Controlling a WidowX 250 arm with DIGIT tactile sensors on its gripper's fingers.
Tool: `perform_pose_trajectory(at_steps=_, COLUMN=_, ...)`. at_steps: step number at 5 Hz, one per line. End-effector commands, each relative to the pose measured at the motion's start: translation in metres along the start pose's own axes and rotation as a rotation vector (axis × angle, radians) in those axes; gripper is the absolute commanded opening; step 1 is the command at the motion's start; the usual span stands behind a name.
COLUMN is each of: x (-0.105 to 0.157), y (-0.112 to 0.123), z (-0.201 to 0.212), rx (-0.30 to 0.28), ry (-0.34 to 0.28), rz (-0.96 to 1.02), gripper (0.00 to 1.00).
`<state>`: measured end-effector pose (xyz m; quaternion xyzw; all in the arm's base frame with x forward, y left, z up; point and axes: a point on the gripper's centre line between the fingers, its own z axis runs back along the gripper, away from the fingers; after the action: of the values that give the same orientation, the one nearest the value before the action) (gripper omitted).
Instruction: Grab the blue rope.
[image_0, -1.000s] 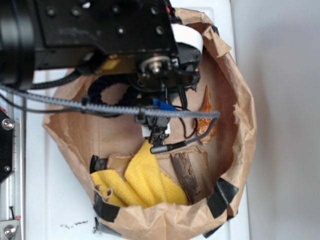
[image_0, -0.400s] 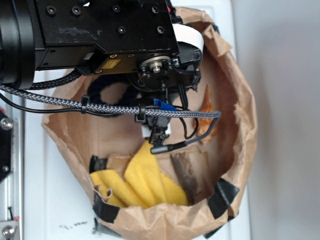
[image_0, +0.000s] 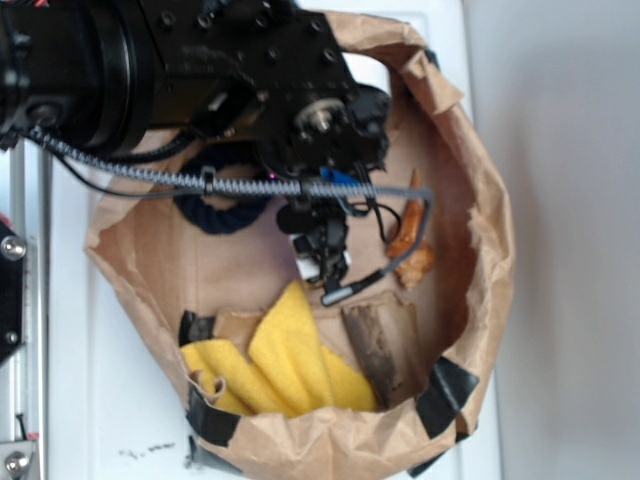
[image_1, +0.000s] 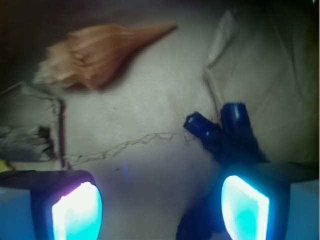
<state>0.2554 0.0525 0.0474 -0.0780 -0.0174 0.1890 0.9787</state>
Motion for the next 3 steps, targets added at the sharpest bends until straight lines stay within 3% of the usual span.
perform_pose_trajectory(at_steps=1, x=0.004, y=0.013, z=0.002, rx=-0.045, ry=-0.068, rz=0.055, gripper=1.0)
perform_pose_trajectory(at_steps=3, x=-0.005, y=0.025, z=0.019, rx=-0.026, ry=-0.094, rz=0.113, gripper=1.0)
